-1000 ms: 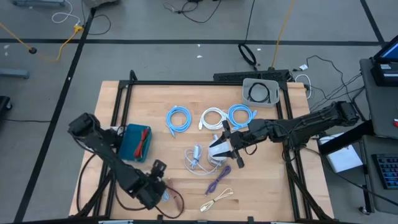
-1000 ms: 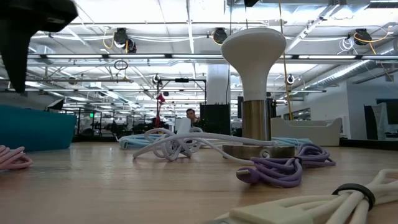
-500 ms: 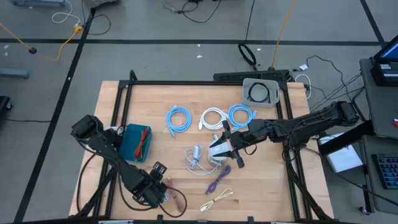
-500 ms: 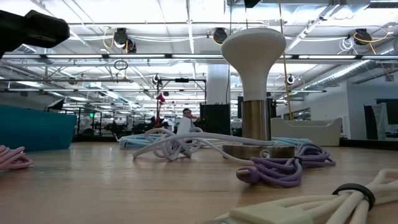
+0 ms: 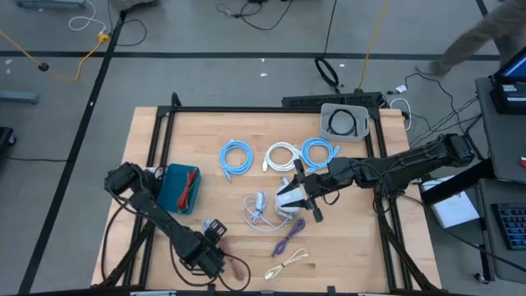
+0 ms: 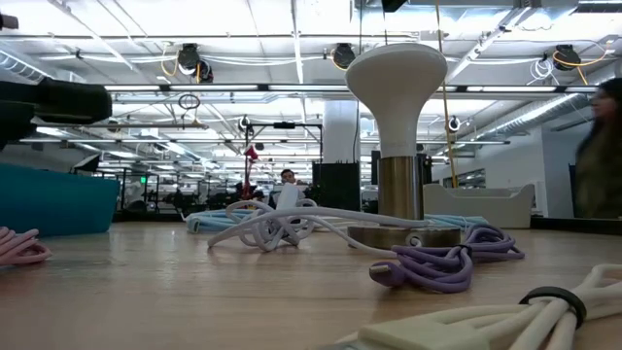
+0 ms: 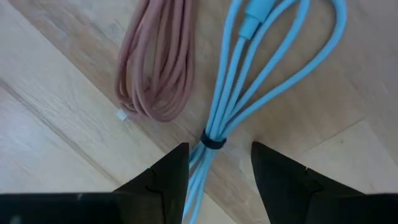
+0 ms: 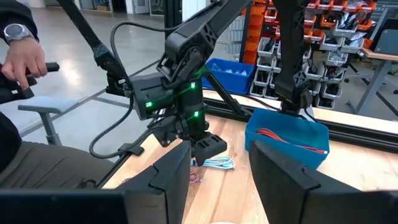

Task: Pick & Place USB Port
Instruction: Put the blue charger cable into the blue bin

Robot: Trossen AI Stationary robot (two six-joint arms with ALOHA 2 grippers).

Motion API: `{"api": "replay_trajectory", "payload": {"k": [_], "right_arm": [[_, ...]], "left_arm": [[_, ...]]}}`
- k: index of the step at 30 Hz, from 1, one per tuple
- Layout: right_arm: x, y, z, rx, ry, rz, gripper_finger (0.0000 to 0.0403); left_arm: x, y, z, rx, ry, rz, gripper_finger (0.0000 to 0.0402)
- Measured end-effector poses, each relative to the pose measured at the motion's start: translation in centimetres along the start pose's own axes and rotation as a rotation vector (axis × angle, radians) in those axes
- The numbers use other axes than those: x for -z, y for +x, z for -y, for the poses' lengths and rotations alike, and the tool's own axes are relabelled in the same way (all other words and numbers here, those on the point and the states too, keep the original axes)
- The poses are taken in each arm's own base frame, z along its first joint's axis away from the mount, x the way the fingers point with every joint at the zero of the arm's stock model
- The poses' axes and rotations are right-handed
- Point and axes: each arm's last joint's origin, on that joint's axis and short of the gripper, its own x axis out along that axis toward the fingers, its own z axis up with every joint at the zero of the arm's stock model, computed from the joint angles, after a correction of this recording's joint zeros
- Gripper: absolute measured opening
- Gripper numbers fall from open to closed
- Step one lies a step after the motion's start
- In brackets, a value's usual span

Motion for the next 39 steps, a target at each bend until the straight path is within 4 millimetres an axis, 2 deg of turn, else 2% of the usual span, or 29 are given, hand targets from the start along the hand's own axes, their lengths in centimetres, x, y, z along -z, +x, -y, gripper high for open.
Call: {"api": "replay_trajectory", "payload": {"k": [6, 9, 13, 19, 22, 26, 29, 32, 34, 36, 39], "right_arm": [[0.0, 0.0, 0.0, 0.0, -0.002, 0.0, 0.0155], [0.0, 0.0, 0.0, 0.0, -0.002, 0.0, 0.0155], [0.0, 0.0, 0.0, 0.0, -0.001, 0.0, 0.0155], [0.0, 0.0, 0.0, 0.0, 0.0, 0.0, 0.0155], [0.0, 0.0, 0.0, 0.0, 0.0, 0.0, 0.0155], [0.0, 0.0, 0.0, 0.0, 0.0, 0.0, 0.0155], [0.0, 0.0, 0.0, 0.0, 0.0, 0.0, 0.0155], [0.0, 0.0, 0.0, 0.0, 0.001, 0.0, 0.0155], [0.0, 0.0, 0.0, 0.0, 0.001, 0.0, 0.0155], [0.0, 0.0, 0.0, 0.0, 0.001, 0.0, 0.0155], [0.0, 0.0, 0.0, 0.0, 0.002, 0.0, 0.0155]], "left_arm": [[0.0, 0.2, -0.5, 0.008, -0.077, -0.008, 0.0169], [0.0, 0.3, -0.9, 0.027, -0.169, -0.012, 0.0123], [0.0, 0.4, -1.6, 0.028, -0.256, -0.013, 0.0021], [-0.2, 0.0, -2.6, -0.01, -0.455, 0.025, 0.0007], [0.0, -1.9, -3.3, -0.027, -0.56, 0.096, 0.0006], [1.1, -6.1, -4.3, -0.074, -0.716, 0.251, 0.0004], [2.9, -10.4, -5.2, -0.172, -0.888, 0.422, 0.0004], [6.0, -14.3, -5.8, -0.276, -1.106, 0.56, 0.0003], [8.7, -16.1, -6.2, -0.287, -1.288, 0.598, 0.0002], [11.7, -16.9, -6.3, -0.255, -1.495, 0.54, 0.0002], [15.4, -17.3, -6.0, -0.227, -1.712, 0.308, 0.0002]]}}
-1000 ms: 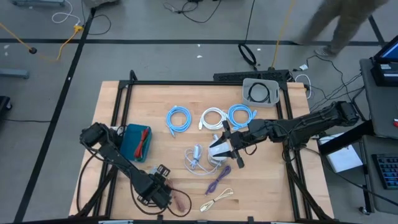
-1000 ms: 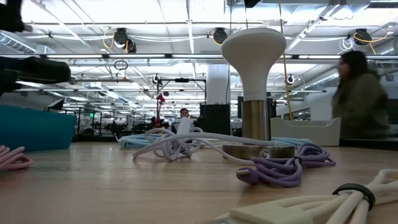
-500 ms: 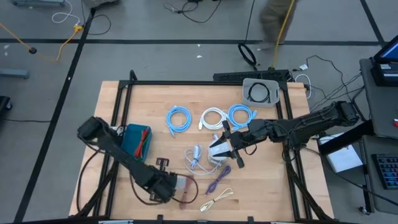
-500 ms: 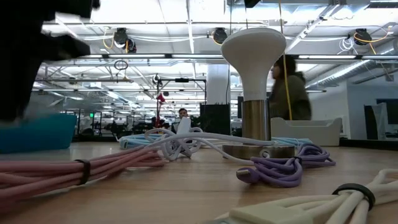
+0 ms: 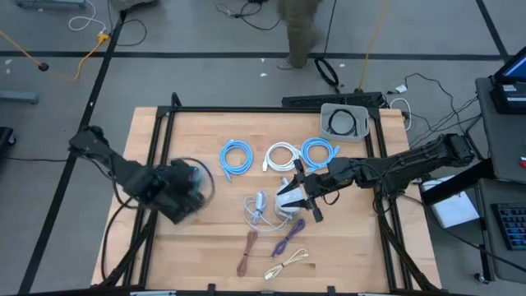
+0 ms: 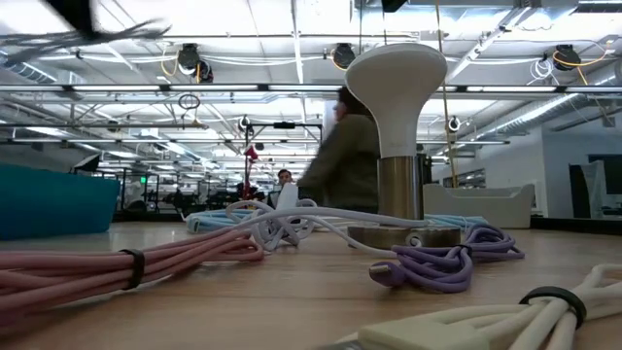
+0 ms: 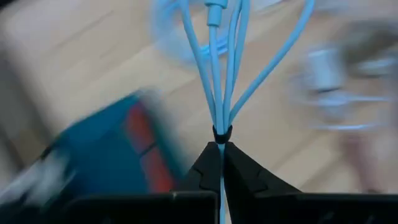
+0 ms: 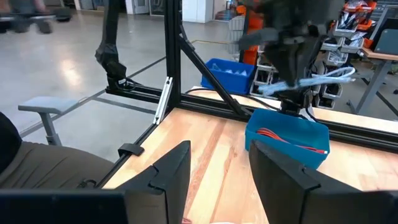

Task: Pick & Place USB Port
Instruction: Put the blue charger cable into the blue bin

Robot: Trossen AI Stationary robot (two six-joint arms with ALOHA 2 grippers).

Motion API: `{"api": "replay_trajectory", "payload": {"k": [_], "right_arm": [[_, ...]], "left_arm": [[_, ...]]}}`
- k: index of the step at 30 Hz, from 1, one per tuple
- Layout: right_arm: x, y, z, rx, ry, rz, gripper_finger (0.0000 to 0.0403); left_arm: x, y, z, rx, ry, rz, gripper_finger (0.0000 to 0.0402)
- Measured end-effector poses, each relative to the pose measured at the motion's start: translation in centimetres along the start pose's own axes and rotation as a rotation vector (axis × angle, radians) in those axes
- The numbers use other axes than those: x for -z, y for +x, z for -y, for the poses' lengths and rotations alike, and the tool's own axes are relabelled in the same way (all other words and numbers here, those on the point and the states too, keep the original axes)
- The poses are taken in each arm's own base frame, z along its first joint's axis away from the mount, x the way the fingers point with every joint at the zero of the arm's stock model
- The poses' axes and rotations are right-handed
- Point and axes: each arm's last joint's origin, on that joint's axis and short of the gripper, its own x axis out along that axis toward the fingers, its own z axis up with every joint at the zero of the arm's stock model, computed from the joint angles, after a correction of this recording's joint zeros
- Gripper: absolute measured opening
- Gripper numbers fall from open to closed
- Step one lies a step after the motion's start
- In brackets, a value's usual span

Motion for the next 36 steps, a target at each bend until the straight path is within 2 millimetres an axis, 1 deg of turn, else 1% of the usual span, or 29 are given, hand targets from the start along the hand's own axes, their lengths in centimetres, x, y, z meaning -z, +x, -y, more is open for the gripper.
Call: {"api": "replay_trajectory", "payload": {"k": [1, 4, 8, 10, 17, 20, 23, 28, 31, 36], "right_arm": [[0.0, 0.0, 0.0, 0.0, 0.0, 0.0, 0.0155], [0.0, 0.0, 0.0, 0.0, 0.0, 0.0, 0.0155], [0.0, 0.0, 0.0, -0.002, 0.0, 0.0, 0.0155], [0.0, 0.0, -0.1, -0.005, 0.002, 0.0, 0.0155], [0.0, 0.0, -0.4, -0.019, 0.005, -0.001, 0.0155], [0.0, 0.1, -0.6, -0.023, 0.002, 0.0, 0.0155], [0.0, 0.1, -0.6, -0.023, -0.001, 0.0, 0.0155], [0.0, 0.1, -0.6, -0.022, -0.002, 0.0, 0.0155], [0.0, 0.1, -0.6, -0.021, -0.003, 0.001, 0.0155], [0.0, 0.1, -0.6, -0.021, -0.003, 0.001, 0.0155]], "left_arm": [[0.1, -0.1, -0.6, -0.013, -0.052, -0.05, 0.0001], [0.1, -0.1, -2.1, 0.06, -0.16, -0.147, 0.0001], [0.3, 0.7, -3.3, -0.023, -0.203, -0.258, 0.0001], [0.4, 1.1, -3.9, -0.019, -0.227, -0.29, 0.0001], [1.2, 4.3, -5.3, -0.146, -0.222, -0.367, 0.0001], [1.3, 5.4, -5.8, -0.178, -0.168, -0.371, 0.0001], [1.1, 5.8, -6.1, -0.182, -0.137, -0.343, 0.0001], [0.5, 6.1, -6.4, -0.134, -0.145, -0.29, 0.0001], [0.5, 6.6, -6.4, -0.122, -0.152, -0.288, 0.0001], [1.2, 8.4, -6.3, -0.113, -0.147, -0.334, 0.0001]]}}
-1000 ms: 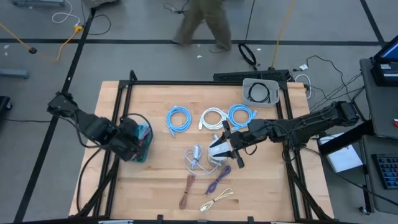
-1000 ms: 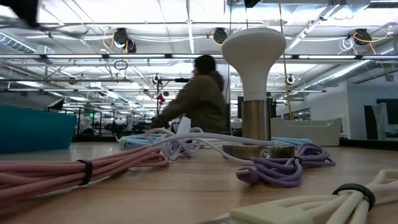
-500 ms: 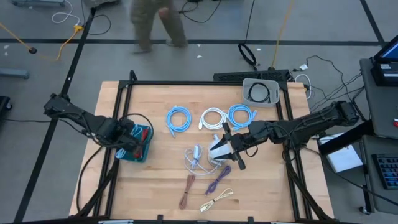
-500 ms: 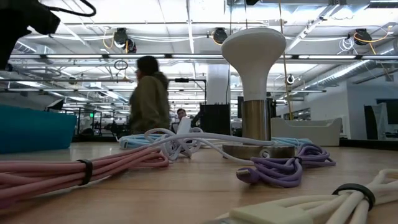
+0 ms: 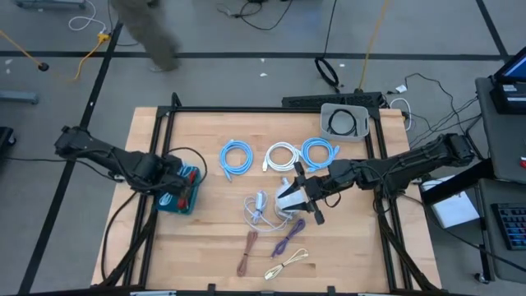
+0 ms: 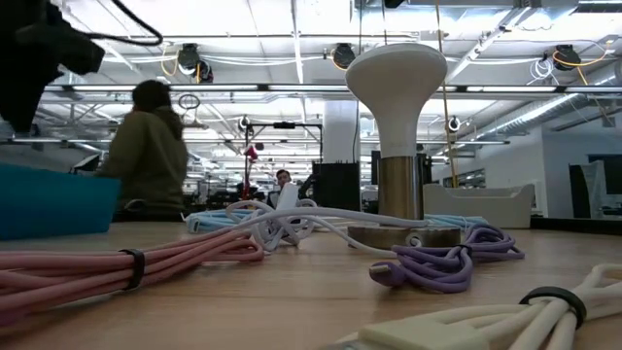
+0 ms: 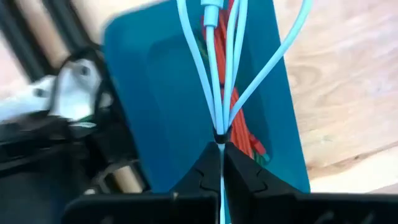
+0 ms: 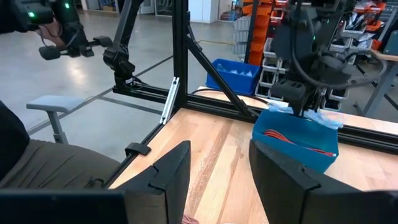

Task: Pick & Place USB Port
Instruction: Put the blue charger cable into the blue bin, then put the white HDMI cable into the gray bin

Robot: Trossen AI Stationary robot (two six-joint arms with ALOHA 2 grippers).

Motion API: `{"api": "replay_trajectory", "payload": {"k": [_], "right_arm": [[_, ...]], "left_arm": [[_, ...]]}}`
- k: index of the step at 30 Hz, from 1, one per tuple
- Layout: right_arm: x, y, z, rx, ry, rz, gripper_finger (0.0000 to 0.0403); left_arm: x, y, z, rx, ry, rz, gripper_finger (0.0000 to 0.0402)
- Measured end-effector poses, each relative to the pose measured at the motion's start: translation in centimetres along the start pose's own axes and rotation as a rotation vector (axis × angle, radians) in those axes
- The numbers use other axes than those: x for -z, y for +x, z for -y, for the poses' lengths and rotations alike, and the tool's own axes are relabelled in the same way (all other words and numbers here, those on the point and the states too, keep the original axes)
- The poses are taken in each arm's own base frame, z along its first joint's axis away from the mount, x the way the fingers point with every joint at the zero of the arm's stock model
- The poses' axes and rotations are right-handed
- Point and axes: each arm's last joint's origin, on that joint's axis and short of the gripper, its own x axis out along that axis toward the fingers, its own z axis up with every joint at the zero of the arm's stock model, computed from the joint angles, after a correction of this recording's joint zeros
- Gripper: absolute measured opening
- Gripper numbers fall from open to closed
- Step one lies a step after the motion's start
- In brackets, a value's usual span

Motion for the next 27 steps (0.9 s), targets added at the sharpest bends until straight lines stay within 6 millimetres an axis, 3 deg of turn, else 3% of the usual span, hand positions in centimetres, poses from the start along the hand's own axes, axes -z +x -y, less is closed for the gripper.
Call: {"api": "replay_trajectory", "payload": {"k": [6, 16, 21, 27], "right_arm": [[0.0, 0.0, 0.0, 0.0, 0.0, 0.0, 0.0155], [0.0, 0.0, 0.0, 0.0, 0.0, 0.003, 0.0155], [0.0, 0.0, 0.0, 0.0, 0.0, 0.002, 0.0155], [0.0, 0.0, 0.0, -0.001, 0.0, 0.0, 0.0155]], "left_arm": [[0.2, 2.8, -0.3, -0.04, 0.007, -0.063, 0.0001], [-0.2, 2.7, -0.7, -0.067, 0.012, -0.069, 0.0006], [-0.1, 2.8, -0.6, -0.066, 0.01, -0.08, 0.0041], [0.0, 2.7, -0.7, -0.076, 0.008, -0.125, 0.0114]]}}
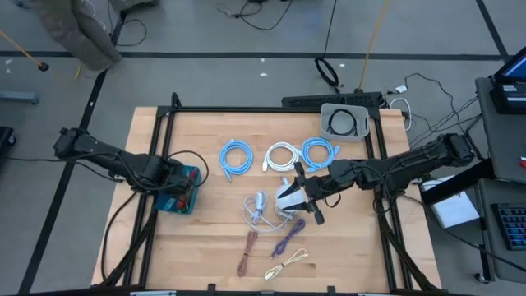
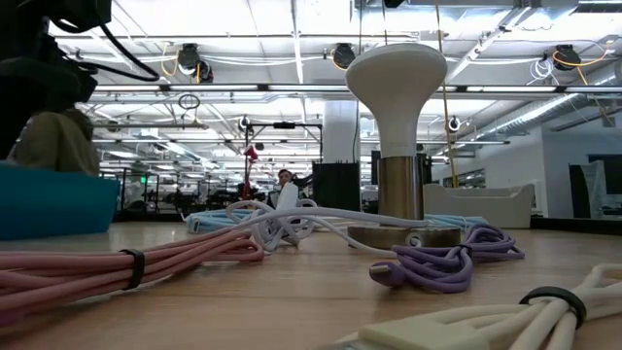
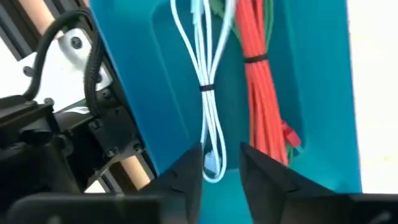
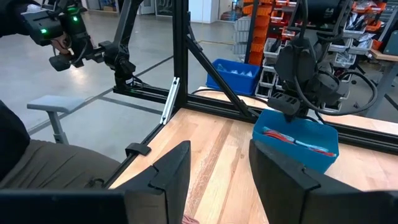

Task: Pick & Place USB Port
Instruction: Put the white HDMI cable into the gray bin

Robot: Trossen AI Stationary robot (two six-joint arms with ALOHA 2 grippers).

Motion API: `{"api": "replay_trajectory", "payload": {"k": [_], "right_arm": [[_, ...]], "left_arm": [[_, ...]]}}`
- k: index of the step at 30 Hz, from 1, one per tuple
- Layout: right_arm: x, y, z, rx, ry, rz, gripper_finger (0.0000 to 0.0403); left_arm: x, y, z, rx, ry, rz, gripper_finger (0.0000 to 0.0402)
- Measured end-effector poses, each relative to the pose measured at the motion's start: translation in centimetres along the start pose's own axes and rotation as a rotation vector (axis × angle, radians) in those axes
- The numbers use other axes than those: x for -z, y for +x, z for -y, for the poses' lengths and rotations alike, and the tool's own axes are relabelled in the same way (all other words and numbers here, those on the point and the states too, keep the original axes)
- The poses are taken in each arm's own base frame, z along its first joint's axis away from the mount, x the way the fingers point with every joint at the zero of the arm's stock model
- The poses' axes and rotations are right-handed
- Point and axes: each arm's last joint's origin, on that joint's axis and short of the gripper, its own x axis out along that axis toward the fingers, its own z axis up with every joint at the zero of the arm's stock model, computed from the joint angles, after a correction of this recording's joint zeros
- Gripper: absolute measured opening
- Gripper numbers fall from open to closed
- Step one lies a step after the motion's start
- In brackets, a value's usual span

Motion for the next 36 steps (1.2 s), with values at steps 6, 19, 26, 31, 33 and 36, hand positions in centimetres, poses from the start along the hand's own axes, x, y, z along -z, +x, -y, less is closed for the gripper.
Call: {"api": "replay_trajectory", "payload": {"k": [6, 19, 26, 31, 33, 36], "right_arm": [[0.0, 0.0, 0.0, -0.001, 0.0, -0.001, 0.0155], [-0.7, 0.1, -1.3, -0.044, -0.016, 0.068, 0.0155], [-1.8, -0.5, -4.4, -0.147, -0.07, 0.142, 0.0155], [-2.4, -1.6, -7.7, -0.253, -0.176, 0.179, 0.0155], [-2.4, -1.9, -9.1, -0.249, -0.241, 0.188, 0.0155], [-2.2, -2.3, -11.0, -0.14, -0.365, 0.169, 0.0155]], "left_arm": [[-0.3, 0.0, 0.5, 0.037, 0.092, 0.076, 0.0166], [-0.9, -7.0, 5.9, 0.61, 0.322, 0.544, 0.0163], [0.8, -6.7, 9.8, 0.783, 0.537, 0.46, 0.0163], [2.7, -4.6, 13.0, 0.755, 0.697, 0.462, 0.0163], [3.3, -3.8, 14.0, 0.734, 0.73, 0.508, 0.0163], [4.2, -2.6, 15.1, 0.663, 0.776, 0.612, 0.0163]]}}
